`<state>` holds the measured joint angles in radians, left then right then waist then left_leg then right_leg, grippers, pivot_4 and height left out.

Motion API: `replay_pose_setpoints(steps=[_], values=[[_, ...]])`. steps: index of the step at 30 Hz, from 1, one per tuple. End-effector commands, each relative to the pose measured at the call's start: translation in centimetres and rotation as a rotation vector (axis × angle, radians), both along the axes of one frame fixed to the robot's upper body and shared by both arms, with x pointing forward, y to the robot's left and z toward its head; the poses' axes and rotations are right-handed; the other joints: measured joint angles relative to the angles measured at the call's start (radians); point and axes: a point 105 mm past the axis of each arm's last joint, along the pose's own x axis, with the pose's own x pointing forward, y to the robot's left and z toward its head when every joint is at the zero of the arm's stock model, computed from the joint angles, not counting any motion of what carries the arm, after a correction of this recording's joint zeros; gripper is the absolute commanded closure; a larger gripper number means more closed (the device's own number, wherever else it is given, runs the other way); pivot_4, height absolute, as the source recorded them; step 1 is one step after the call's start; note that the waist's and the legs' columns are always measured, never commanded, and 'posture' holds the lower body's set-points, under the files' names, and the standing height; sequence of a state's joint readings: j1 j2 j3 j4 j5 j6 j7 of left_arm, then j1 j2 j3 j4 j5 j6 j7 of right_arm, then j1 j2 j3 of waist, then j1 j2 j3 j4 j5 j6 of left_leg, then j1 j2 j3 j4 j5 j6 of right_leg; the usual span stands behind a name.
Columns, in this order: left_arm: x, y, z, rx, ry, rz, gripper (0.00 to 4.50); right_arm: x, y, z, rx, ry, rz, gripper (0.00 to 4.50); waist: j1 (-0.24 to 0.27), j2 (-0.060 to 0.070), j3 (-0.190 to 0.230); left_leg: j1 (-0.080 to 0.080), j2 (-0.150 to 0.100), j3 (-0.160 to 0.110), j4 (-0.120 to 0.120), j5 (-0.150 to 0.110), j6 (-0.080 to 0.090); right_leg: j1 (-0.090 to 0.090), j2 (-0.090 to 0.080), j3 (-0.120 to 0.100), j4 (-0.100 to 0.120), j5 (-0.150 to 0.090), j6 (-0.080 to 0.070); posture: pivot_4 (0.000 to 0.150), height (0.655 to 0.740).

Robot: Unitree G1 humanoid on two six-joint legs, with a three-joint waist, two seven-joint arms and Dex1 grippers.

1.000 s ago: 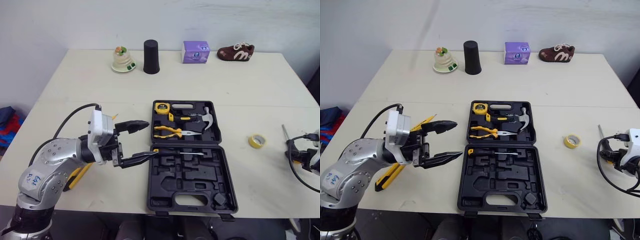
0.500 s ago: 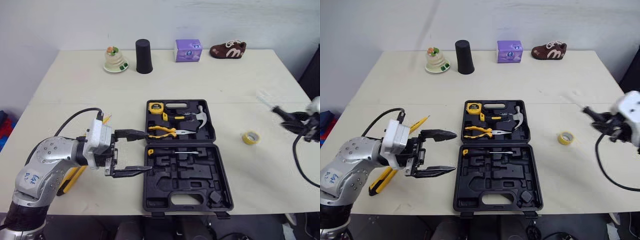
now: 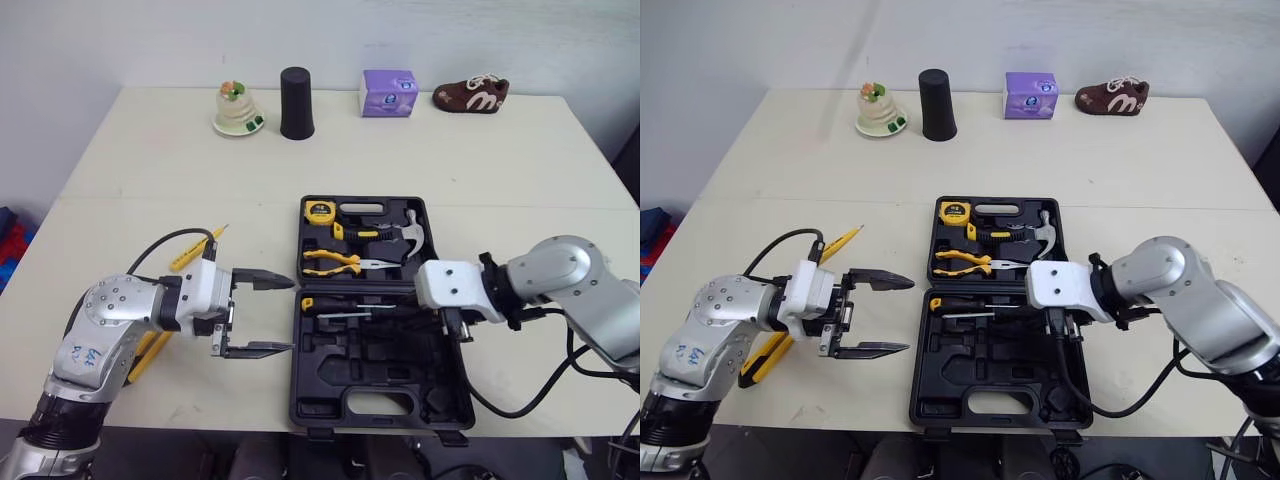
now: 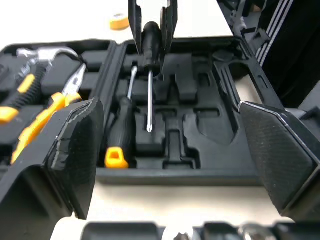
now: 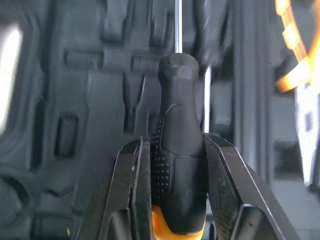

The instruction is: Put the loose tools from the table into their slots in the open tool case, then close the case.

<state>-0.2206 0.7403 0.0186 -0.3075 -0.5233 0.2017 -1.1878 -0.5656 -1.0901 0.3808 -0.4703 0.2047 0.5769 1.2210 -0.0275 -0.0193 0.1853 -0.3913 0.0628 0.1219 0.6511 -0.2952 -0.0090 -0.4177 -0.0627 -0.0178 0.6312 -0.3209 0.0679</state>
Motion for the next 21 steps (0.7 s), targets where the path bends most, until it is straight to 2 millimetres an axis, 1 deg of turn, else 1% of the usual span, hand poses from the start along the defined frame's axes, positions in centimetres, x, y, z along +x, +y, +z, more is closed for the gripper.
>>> replay_pose_setpoints(steps=[1, 5, 10, 14, 17, 19, 20, 21], values=[[-0.3, 0.0, 0.3, -0.005, -0.011, 0.008, 0.0, 0.1, -0.1, 0.8, -0.032, -0.044, 0.001, 3.45, 0.0, 0.0, 0.0, 0.0, 0.0, 0.0, 0.001, 0.0, 0.001, 0.0, 0.0, 0.0, 0.0, 0.0, 0.0, 0.15, 0.74], [-0.6, 0.2, -0.2, 0.004, 0.002, 0.016, 0.0, 0.4, -1.0, 0.0, -0.073, -0.051, -0.025, 3.45, -0.001, 0.0, 0.0, 0.002, 0.0, 0.0, 0.002, -0.002, 0.003, 0.002, 0.0, 0.0, 0.002, 0.0, 0.0, 0.15, 0.74], [-0.8, 0.1, -0.3, 0.006, 0.007, 0.019, 0.0, 0.5, -1.4, -0.6, -0.082, -0.044, -0.048, 3.45, -0.002, 0.0, 0.0, 0.004, 0.0, 0.0, 0.002, -0.002, 0.003, 0.002, 0.0, 0.0, 0.007, 0.0, 0.0, 0.15, 0.74], [-0.9, 0.2, -0.3, 0.007, 0.006, 0.024, 0.0, 0.2, -1.1, -0.6, -0.066, -0.029, -0.046, 3.45, -0.003, 0.0, 0.0, 0.006, 0.0, 0.0, 0.003, -0.002, 0.003, 0.002, 0.0, 0.001, 0.011, -0.001, -0.001, 0.15, 0.74], [-1.0, 0.1, -0.3, 0.006, 0.006, 0.026, 0.0, 0.6, -0.5, -0.5, -0.022, -0.047, -0.062, 3.45, -0.003, 0.0, 0.0, 0.006, 0.0, -0.001, 0.005, -0.002, 0.003, 0.002, 0.0, 0.001, 0.013, -0.001, -0.002, 0.15, 0.74], [-0.9, 0.1, -0.3, 0.005, 0.007, 0.027, 0.0, 0.7, -0.4, -0.5, -0.017, -0.054, -0.049, 2.38, -0.003, 0.0, 0.0, 0.006, 0.001, -0.001, 0.006, -0.002, 0.003, 0.002, 0.0, 0.001, 0.014, -0.001, -0.002, 0.15, 0.74], [-0.9, 0.1, -0.3, 0.006, 0.007, 0.027, 0.0, 0.9, -0.3, -0.2, -0.013, -0.076, -0.04, 2.09, -0.002, 0.0, 0.0, 0.006, 0.001, -0.001, 0.007, -0.002, 0.003, 0.002, 0.0, 0.001, 0.014, -0.001, -0.002, 0.15, 0.74], [-0.9, 0.2, -0.3, 0.006, 0.008, 0.027, 0.0, 1.2, -0.4, 0.1, -0.01, -0.102, -0.028, 1.43, -0.002, 0.0, 0.0, 0.006, 0.0, -0.001, 0.007, -0.002, 0.003, 0.002, 0.0, 0.001, 0.014, -0.001, -0.002, 0.15, 0.74]])
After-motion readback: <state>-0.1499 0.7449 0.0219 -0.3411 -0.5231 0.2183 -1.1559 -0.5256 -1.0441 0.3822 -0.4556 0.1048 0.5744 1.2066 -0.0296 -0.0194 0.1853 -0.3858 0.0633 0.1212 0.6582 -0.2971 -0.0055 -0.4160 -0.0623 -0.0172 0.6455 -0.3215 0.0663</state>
